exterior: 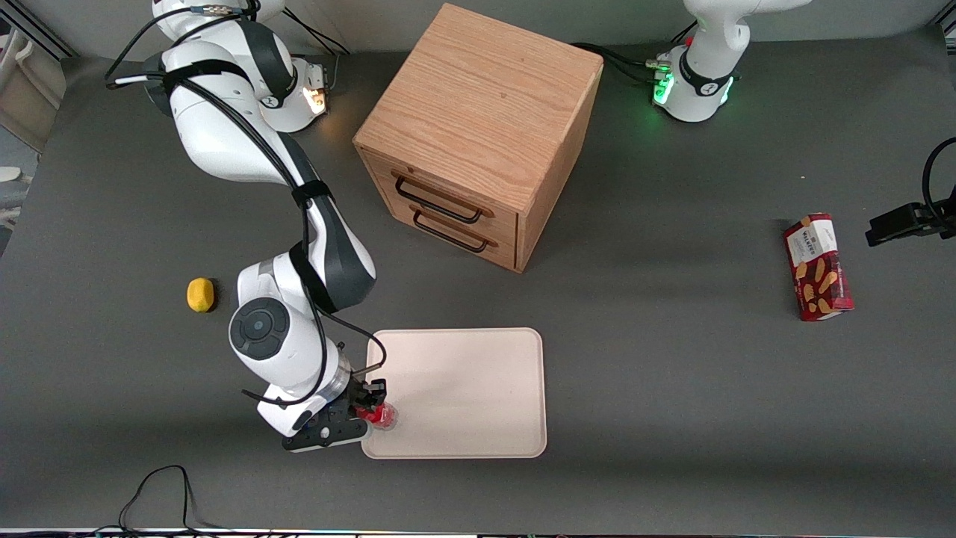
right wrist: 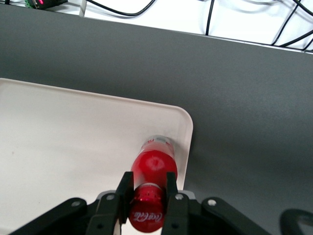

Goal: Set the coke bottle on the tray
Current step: 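Lower the bottle onto the tray and open the right gripper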

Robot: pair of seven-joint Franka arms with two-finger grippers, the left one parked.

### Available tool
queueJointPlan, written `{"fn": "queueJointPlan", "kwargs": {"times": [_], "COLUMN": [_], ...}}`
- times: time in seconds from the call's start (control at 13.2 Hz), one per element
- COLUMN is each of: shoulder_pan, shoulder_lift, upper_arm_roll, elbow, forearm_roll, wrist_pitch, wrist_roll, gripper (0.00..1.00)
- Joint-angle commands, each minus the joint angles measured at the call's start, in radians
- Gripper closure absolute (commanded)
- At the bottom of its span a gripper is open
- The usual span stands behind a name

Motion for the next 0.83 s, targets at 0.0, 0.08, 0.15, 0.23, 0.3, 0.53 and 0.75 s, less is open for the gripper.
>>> {"fn": "queueJointPlan", "kwargs": {"times": [0.0, 0.08, 0.15, 0.23, 0.3, 0.53, 0.75], "shoulder_pan": [0.001, -0.002, -0.002, -0.002, -0.002, -0.002, -0.007], "shoulder_lift": [-0.005, -0.005, -0.005, -0.005, -0.01, -0.043, -0.159], "upper_arm_roll": [-0.003, -0.003, -0.003, -0.003, -0.002, 0.0, 0.0], "elbow": [-0.014, -0.016, -0.017, -0.017, -0.022, -0.021, -0.024], "forearm_roll": [0.003, 0.003, 0.003, 0.004, 0.006, 0.003, 0.001], "wrist_pitch": [0.035, 0.035, 0.035, 0.035, 0.035, 0.011, -0.178], "wrist_roll": [0.017, 0.019, 0.025, 0.031, 0.033, 0.074, 0.088], "gripper": [1.0, 1.0, 0.74, 0.03, 0.0, 0.0, 0.0]}}
